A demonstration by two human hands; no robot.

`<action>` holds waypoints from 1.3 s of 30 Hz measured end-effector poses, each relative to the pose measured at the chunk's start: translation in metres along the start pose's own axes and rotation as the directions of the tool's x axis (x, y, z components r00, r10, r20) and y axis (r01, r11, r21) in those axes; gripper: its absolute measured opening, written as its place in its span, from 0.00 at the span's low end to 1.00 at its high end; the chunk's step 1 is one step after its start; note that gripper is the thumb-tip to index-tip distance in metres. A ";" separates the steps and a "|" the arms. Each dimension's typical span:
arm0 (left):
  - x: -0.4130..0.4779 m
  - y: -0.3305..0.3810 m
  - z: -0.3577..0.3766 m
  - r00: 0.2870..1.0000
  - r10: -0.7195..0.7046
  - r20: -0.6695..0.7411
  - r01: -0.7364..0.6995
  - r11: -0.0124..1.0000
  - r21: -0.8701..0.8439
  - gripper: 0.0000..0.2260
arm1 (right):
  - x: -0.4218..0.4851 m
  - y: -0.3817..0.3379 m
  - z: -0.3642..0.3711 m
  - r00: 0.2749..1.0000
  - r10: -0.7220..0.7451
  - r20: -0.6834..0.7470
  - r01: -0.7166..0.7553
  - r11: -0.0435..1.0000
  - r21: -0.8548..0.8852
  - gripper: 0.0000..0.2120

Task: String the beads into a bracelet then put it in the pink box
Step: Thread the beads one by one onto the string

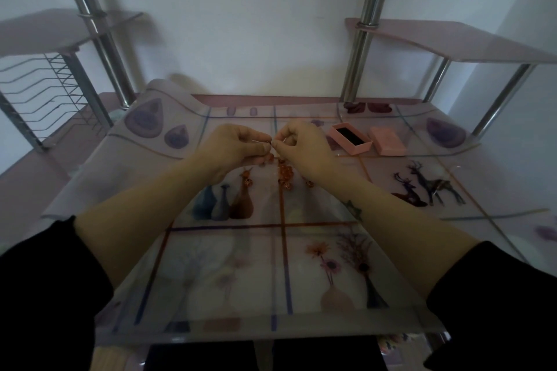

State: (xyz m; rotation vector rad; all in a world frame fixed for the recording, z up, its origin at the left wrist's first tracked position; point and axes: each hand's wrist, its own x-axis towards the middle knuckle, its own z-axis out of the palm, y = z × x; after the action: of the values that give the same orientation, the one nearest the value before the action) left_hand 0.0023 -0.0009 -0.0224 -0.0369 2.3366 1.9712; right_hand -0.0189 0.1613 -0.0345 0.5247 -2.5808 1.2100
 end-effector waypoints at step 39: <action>0.006 0.011 0.002 0.986 0.122 -0.117 -0.119 0.992 0.027 0.09 | -0.003 -0.012 -0.017 0.962 0.129 0.240 -0.217 0.895 0.391 0.17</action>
State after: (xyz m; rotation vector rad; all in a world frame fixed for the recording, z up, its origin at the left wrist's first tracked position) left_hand -0.0044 0.0028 -0.0120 -0.0122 2.4879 2.0537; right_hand -0.0095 0.1678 -0.0168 0.5311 -2.5845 1.8823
